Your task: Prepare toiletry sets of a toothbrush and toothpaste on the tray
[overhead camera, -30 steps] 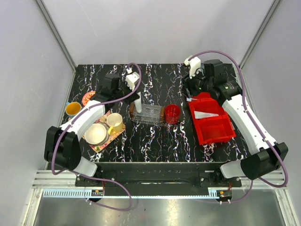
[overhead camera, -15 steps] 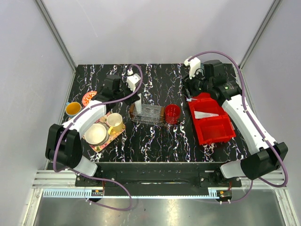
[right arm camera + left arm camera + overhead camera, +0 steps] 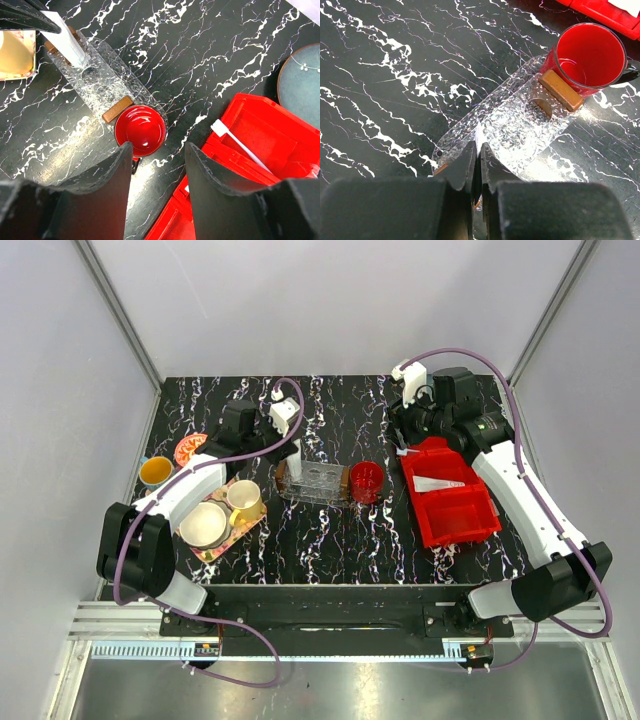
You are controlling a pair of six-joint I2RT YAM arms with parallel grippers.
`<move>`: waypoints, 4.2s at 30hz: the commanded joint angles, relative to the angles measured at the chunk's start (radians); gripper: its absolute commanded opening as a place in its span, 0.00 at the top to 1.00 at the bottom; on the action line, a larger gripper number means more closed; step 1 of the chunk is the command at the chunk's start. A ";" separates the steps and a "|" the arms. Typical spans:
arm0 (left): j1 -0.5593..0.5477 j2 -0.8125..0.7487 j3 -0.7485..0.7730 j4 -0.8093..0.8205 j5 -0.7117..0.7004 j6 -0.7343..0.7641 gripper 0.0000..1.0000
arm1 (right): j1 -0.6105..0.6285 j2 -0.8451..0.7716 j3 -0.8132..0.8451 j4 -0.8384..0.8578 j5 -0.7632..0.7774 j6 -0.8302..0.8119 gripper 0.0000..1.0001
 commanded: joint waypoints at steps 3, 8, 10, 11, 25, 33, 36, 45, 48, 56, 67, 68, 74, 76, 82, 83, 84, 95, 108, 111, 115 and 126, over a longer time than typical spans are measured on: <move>0.006 -0.004 -0.007 0.072 0.026 0.026 1.00 | -0.008 -0.021 0.002 0.041 -0.010 0.002 0.48; 0.006 -0.008 -0.012 0.064 0.019 0.035 0.97 | -0.008 -0.019 0.003 0.041 -0.011 0.002 0.48; 0.006 -0.008 -0.011 0.052 0.014 0.040 0.94 | -0.008 -0.022 0.003 0.040 -0.011 0.002 0.48; 0.004 -0.008 -0.006 0.049 0.014 0.042 0.91 | -0.008 -0.021 0.003 0.041 -0.011 0.000 0.48; 0.006 -0.017 0.008 0.001 0.005 0.052 0.60 | -0.008 -0.028 -0.012 0.041 0.004 -0.007 0.48; 0.004 -0.053 0.028 -0.020 0.003 0.037 0.42 | -0.010 -0.032 -0.026 0.041 0.033 -0.027 0.48; 0.006 -0.070 0.043 -0.028 0.000 0.022 0.35 | -0.011 -0.035 -0.038 0.041 0.056 -0.036 0.48; 0.006 -0.133 0.104 -0.050 0.008 -0.014 0.26 | -0.036 -0.013 -0.070 0.017 0.125 -0.055 0.47; 0.006 -0.149 0.121 -0.068 0.011 -0.020 0.25 | -0.044 -0.009 -0.089 0.009 0.156 -0.063 0.46; 0.006 -0.206 0.141 -0.115 -0.030 -0.026 0.20 | -0.047 0.001 -0.156 -0.034 0.275 -0.078 0.45; 0.006 -0.278 0.121 -0.191 -0.047 0.018 0.20 | -0.091 0.024 -0.267 -0.033 0.335 -0.131 0.45; 0.006 -0.283 0.117 -0.189 -0.047 0.022 0.20 | -0.097 0.027 -0.271 -0.034 0.329 -0.168 0.45; 0.006 -0.307 0.086 -0.208 -0.049 0.049 0.20 | -0.155 0.083 -0.270 -0.037 0.271 -0.288 0.44; 0.006 -0.312 0.081 -0.211 -0.047 0.055 0.20 | -0.174 0.113 -0.260 -0.042 0.250 -0.322 0.44; 0.006 -0.323 0.071 -0.224 -0.047 0.075 0.20 | -0.218 0.218 -0.192 -0.095 0.184 -0.463 0.43; 0.006 -0.323 0.071 -0.226 -0.047 0.078 0.20 | -0.223 0.243 -0.179 -0.106 0.174 -0.480 0.42; 0.006 -0.324 0.069 -0.228 -0.047 0.083 0.20 | -0.228 0.255 -0.155 -0.133 0.147 -0.497 0.42; 0.004 -0.320 0.058 -0.231 -0.061 0.100 0.20 | -0.295 0.427 0.016 -0.318 0.007 -0.740 0.40; 0.006 -0.280 0.081 -0.229 -0.092 0.098 0.20 | -0.304 0.472 0.014 -0.366 -0.028 -0.836 0.30; 0.006 -0.268 0.091 -0.231 -0.092 0.095 0.20 | -0.304 0.478 -0.004 -0.342 -0.033 -0.836 0.27; 0.006 -0.261 0.089 -0.229 -0.092 0.095 0.20 | -0.303 0.481 -0.024 -0.316 -0.044 -0.833 0.24; 0.006 -0.243 0.089 -0.217 -0.100 0.100 0.20 | -0.304 0.490 -0.101 -0.207 -0.040 -0.816 0.20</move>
